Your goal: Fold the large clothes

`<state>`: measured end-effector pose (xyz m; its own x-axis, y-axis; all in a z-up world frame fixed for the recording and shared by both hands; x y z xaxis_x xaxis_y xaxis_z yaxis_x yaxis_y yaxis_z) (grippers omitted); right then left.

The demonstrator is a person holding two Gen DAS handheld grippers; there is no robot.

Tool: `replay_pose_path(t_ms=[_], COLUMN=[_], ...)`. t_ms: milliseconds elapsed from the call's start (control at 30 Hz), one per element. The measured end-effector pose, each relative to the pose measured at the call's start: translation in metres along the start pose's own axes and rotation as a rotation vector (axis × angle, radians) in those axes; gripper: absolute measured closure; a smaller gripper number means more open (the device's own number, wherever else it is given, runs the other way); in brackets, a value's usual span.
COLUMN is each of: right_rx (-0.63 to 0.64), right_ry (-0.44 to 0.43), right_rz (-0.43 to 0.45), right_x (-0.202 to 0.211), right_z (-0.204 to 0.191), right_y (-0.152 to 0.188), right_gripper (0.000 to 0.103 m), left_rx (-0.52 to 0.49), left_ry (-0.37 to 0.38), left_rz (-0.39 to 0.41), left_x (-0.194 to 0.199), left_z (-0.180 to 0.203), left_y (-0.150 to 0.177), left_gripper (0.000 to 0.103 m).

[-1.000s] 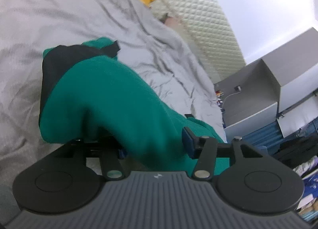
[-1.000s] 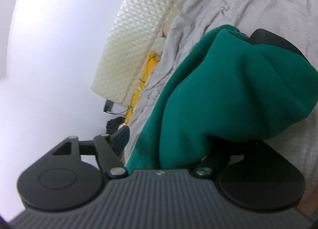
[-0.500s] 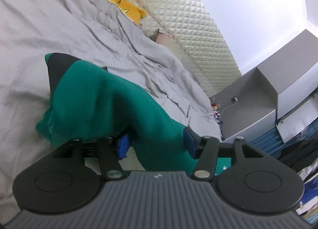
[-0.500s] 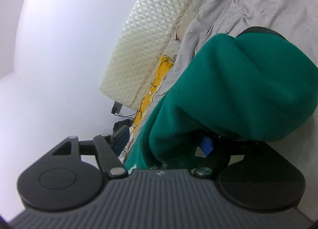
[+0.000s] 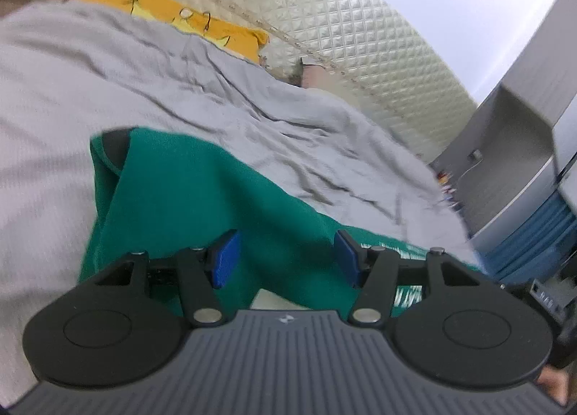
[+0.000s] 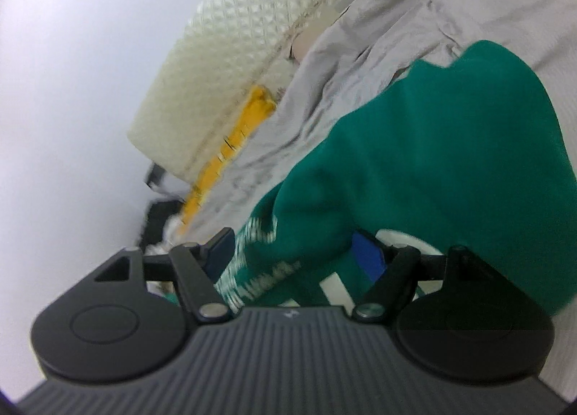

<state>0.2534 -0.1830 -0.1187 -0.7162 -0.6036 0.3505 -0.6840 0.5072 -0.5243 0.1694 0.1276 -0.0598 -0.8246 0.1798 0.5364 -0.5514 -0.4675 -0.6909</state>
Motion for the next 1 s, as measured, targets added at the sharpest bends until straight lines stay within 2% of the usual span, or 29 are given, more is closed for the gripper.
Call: replay_pose_path(t_ms=[133, 267, 433, 533, 667, 833, 1000], right_rx=[0.098, 0.206, 0.409, 0.438, 0.416, 0.416, 0.45], right_ry=[0.063, 0.109, 0.178, 0.183, 0.171, 0.19, 0.17], right_rz=[-0.006, -0.011, -0.023, -0.001, 0.013, 0.028, 0.071], right_x=[-0.027, -0.051, -0.078, -0.084, -0.081, -0.066, -0.043], right_z=[0.002, 0.003, 0.004, 0.006, 0.008, -0.005, -0.028], right_y=[-0.001, -0.001, 0.01, 0.013, 0.01, 0.015, 0.022], right_gripper=[0.031, 0.031, 0.031, 0.031, 0.03, 0.03, 0.028], left_rx=[-0.114, -0.162, -0.207, -0.227, -0.269, -0.261, -0.279], left_ry=[-0.081, -0.136, -0.165, -0.169, -0.182, -0.115, -0.045], left_rz=[0.008, -0.007, 0.003, 0.009, 0.015, 0.031, 0.08], left_x=[-0.034, -0.071, -0.102, -0.11, -0.11, -0.089, -0.048], left_z=[-0.003, -0.01, -0.018, -0.021, -0.017, -0.007, 0.016], left_y=[-0.003, -0.006, 0.001, 0.005, 0.004, 0.002, 0.008], left_gripper=[0.04, 0.038, 0.036, 0.034, 0.032, 0.026, 0.022])
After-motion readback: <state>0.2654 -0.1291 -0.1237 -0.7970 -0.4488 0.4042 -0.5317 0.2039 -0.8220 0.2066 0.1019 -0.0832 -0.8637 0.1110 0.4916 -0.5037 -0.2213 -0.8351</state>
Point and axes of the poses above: each gripper's, at about its wrist camera, not at the fingertips, and x roughly against the way its jaws point, z to its right, y to its underside, the point moved 6 cm from there along -x, roughly the way its jaws point, and after that the axes turned 2 degrees about -y, right-handed, at the moved point
